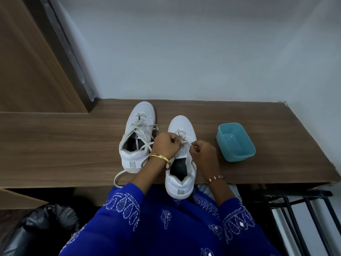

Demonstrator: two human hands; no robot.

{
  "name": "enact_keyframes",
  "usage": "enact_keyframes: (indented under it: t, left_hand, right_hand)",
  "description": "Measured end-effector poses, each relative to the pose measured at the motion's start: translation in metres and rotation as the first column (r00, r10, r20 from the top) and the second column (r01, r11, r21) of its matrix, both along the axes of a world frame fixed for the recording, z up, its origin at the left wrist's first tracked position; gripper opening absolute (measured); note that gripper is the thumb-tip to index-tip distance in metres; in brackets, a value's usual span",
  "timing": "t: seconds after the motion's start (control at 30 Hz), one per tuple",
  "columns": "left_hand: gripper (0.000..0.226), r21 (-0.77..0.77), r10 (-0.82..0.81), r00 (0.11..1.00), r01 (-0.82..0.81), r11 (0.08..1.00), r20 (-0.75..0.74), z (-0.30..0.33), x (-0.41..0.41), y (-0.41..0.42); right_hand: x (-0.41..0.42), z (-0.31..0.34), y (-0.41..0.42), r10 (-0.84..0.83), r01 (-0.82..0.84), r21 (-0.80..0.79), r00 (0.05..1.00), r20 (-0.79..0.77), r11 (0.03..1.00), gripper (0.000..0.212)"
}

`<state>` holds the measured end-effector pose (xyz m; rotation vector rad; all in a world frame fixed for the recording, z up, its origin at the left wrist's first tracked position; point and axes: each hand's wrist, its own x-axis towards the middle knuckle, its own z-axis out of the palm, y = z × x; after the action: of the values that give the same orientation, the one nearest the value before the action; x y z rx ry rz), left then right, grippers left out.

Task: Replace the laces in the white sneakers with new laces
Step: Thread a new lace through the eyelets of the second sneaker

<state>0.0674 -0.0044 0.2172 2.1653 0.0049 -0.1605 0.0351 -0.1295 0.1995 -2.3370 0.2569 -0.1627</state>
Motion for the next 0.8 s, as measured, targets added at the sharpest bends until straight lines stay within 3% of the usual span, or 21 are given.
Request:
enact_keyframes:
  t: [0.2, 0.33, 0.43, 0.57, 0.8]
  left_hand:
    - [0.018, 0.191, -0.033, 0.999, 0.025, 0.981, 0.039, -0.009, 0.003, -0.011]
    - [0.025, 0.436, -0.031, 0.997, -0.005, 0.900, 0.075, -0.008, 0.002, -0.025]
    - [0.027, 0.490, -0.027, 0.995, -0.025, 0.871, 0.097, -0.010, 0.002, -0.030]
    - [0.028, 0.464, 0.019, 0.993, -0.073, 0.883, 0.120, -0.012, 0.007, -0.028]
    - [0.019, 0.158, 0.154, 0.987, -0.144, 0.977, -0.048, -0.021, 0.014, -0.028]
  right_hand:
    - [0.002, -0.007, -0.006, -0.025, 0.027, 0.054, 0.999, -0.029, 0.998, 0.016]
    - [0.001, -0.008, -0.006, -0.023, 0.025, 0.089, 0.999, -0.027, 0.996, 0.016]
    - [0.000, -0.009, -0.007, -0.028, 0.030, 0.107, 0.999, -0.024, 0.994, 0.016]
    - [0.000, -0.010, -0.007, -0.040, 0.042, 0.121, 0.999, -0.026, 0.992, 0.016]
    - [-0.001, -0.010, -0.008, -0.058, 0.062, 0.167, 0.998, -0.030, 0.984, 0.013]
